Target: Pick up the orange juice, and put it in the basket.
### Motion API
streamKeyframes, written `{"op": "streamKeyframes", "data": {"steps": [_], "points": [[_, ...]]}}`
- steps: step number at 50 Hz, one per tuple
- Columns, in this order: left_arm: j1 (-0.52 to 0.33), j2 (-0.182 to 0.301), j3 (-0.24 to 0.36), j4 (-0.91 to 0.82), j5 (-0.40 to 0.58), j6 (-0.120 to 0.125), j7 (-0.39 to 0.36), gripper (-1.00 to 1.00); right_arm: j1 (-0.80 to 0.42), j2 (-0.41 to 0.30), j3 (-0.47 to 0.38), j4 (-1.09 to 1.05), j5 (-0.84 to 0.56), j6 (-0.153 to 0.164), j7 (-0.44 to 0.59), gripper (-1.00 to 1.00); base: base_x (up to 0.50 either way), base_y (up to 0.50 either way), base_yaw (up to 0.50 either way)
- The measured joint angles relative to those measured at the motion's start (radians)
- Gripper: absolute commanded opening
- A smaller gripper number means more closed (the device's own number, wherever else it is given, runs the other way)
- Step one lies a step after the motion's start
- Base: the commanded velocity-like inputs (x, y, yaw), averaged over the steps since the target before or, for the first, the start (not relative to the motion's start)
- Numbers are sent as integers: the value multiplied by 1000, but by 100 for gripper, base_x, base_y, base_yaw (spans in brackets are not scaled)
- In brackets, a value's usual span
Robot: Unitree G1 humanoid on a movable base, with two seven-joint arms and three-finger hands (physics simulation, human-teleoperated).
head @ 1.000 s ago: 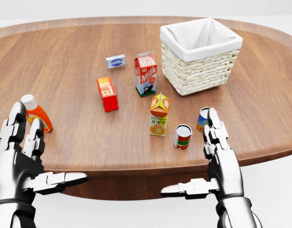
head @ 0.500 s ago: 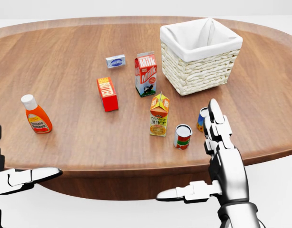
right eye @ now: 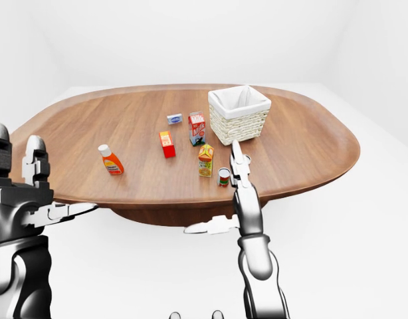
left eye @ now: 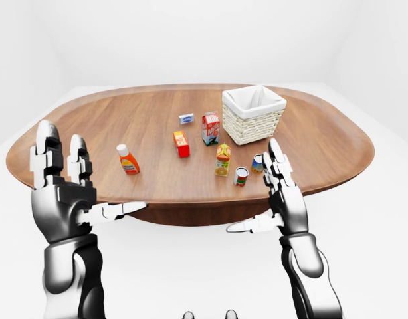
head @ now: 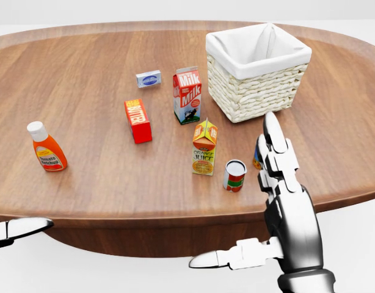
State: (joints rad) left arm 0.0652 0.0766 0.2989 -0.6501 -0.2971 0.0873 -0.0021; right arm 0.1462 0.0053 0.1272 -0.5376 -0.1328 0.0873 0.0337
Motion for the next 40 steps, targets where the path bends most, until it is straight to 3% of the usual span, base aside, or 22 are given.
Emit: {"op": "streamKeyframes", "data": {"steps": [40], "points": [[-3, 3, 26, -5, -48, 0, -2, 100, 64, -19, 59, -248, -76, 0, -21, 100, 0, 0, 0]]}}
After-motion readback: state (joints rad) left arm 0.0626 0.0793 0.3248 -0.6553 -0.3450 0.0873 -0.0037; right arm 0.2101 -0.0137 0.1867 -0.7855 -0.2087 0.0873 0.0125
